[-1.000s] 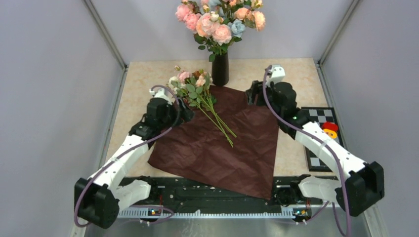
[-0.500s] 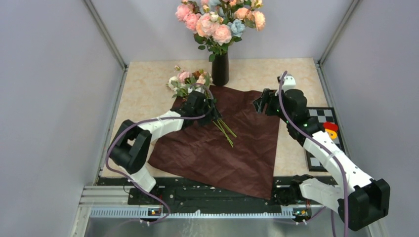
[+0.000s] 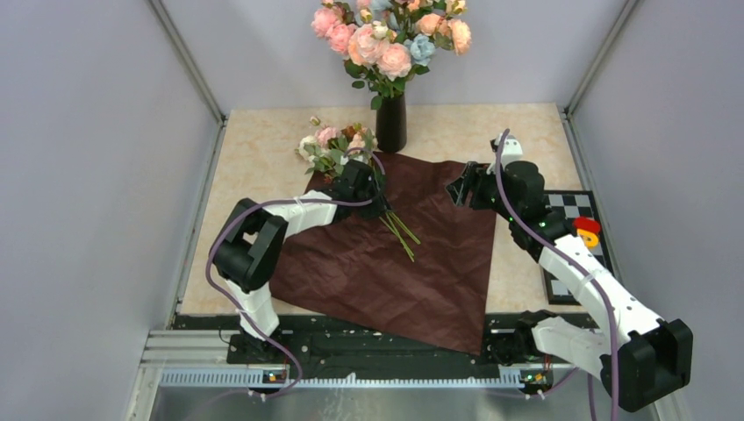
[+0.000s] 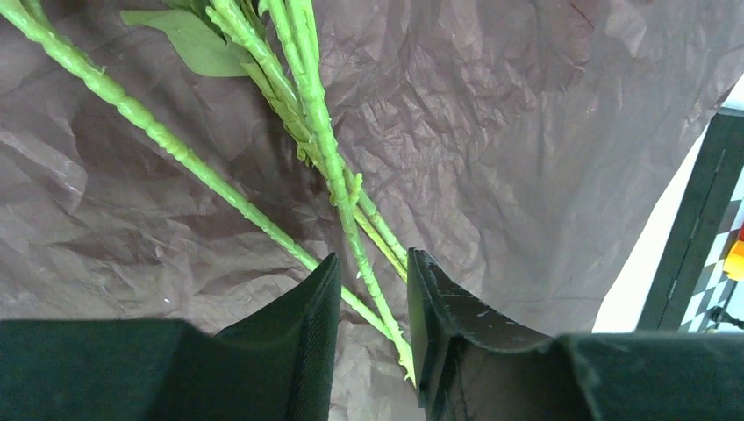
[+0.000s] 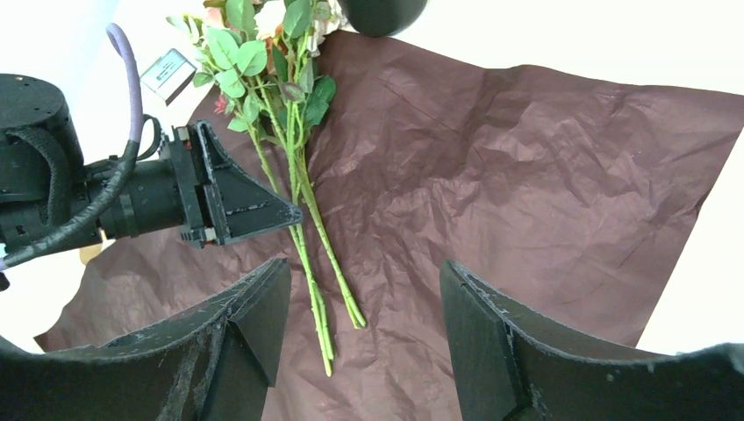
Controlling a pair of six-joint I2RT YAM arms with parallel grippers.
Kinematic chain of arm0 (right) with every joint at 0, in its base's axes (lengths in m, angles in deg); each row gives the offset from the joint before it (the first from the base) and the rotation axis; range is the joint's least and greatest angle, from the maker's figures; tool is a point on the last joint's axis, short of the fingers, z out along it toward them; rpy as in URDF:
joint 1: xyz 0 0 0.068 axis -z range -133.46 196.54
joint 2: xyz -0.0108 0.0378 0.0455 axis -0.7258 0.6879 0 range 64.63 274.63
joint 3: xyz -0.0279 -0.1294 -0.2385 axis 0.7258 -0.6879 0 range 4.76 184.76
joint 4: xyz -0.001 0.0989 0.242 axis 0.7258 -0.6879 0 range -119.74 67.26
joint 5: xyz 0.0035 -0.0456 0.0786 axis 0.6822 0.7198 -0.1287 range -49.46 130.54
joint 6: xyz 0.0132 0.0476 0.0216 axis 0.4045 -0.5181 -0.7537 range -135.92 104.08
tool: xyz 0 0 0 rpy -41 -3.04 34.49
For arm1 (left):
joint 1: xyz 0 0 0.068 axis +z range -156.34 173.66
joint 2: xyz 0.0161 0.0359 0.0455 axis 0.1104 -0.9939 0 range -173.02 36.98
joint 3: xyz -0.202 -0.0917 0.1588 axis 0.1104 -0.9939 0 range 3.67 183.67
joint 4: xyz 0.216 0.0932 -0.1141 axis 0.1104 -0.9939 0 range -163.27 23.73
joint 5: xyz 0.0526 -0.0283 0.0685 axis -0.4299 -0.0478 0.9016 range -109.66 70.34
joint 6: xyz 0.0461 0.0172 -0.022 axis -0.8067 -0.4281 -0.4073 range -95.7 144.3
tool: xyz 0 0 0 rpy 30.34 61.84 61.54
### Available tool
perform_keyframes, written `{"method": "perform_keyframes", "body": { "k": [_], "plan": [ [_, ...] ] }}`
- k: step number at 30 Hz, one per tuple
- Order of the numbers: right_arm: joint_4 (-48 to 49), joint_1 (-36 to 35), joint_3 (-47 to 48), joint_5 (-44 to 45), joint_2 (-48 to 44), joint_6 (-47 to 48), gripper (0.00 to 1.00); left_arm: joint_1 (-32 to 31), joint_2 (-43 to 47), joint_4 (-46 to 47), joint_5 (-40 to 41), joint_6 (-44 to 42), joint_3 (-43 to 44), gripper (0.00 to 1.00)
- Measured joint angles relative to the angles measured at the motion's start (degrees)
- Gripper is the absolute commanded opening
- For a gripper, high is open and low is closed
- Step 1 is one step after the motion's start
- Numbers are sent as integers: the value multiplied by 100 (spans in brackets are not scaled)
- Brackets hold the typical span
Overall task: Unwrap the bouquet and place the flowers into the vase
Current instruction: Pick up the fake flower from the wrapping paper.
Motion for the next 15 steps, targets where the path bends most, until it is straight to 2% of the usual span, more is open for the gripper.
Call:
{"method": "perform_keyframes", "body": {
  "k": [15],
  "plan": [
    [2,4,0,-81,0,-68,64,0,-278,-114,144,-153,225,20]
  ]
}}
